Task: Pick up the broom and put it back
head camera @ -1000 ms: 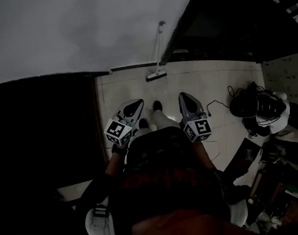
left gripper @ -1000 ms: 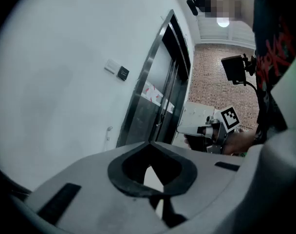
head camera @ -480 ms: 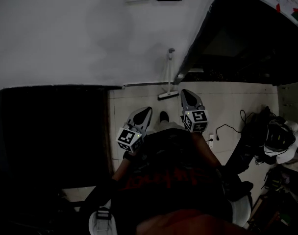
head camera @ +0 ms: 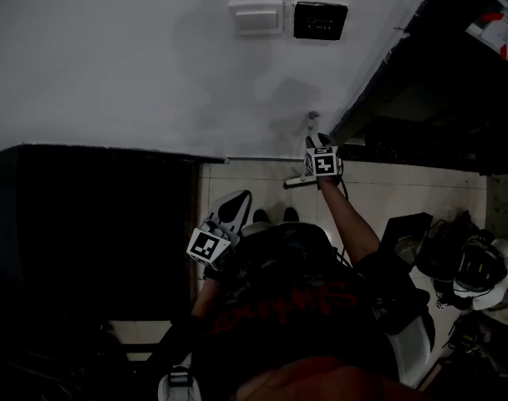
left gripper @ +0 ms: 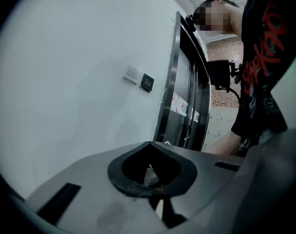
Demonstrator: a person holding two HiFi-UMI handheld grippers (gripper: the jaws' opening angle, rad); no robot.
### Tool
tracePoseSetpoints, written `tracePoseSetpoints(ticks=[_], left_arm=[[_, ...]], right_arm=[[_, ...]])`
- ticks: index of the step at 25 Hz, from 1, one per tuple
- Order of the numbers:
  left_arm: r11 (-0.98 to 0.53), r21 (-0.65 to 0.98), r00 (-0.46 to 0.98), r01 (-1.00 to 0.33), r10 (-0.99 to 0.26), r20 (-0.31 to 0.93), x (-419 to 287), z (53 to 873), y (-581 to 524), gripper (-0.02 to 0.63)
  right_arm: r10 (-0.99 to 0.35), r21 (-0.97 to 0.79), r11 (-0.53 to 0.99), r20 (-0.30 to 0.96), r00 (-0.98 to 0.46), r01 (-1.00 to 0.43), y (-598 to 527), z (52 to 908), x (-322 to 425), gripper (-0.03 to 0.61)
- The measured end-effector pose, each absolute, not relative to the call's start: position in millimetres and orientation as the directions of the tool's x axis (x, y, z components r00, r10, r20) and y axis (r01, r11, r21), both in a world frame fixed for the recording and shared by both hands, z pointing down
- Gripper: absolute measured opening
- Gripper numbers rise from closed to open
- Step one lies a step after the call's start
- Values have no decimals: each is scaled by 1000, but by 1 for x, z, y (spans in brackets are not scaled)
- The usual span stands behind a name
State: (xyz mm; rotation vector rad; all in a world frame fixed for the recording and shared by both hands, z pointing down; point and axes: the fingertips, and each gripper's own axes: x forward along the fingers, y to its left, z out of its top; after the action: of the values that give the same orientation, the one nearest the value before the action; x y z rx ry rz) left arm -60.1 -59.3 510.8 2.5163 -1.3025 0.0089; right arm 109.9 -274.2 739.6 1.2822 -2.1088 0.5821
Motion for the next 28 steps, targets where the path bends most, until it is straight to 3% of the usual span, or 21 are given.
tracePoseSetpoints(ticks=[6,7,10,19,24,28], left_arm=[[-501,308,564,-809,-810,161,-78,514,-64,3],[-507,321,574,-800,-802,163,-78,516,-64,3],[-536,330,605,-777,-780,159,-77,520,-69,3],[-652,271,696,-708,-709,111,-57,519,-119,3],[-647,208,671,-733,-738,67,-63,500,-145,3],[-635,214,660,-742,-749,64,-69,499,-160,3]], right_arm=[[-621,43,375,754,-216,-926,-344,776,109,133],[-621,53,376,756,-209,-925,-347,776,109,94],[-635,41,403,732,-246,-914,-328,765,106,91],[-791,26,474,451,-413,-880,-203,600,104,91],[-842,12,491,262,-471,-871,-191,482,105,91],[-835,-1,526,192,-516,-851,-194,436,95,91]])
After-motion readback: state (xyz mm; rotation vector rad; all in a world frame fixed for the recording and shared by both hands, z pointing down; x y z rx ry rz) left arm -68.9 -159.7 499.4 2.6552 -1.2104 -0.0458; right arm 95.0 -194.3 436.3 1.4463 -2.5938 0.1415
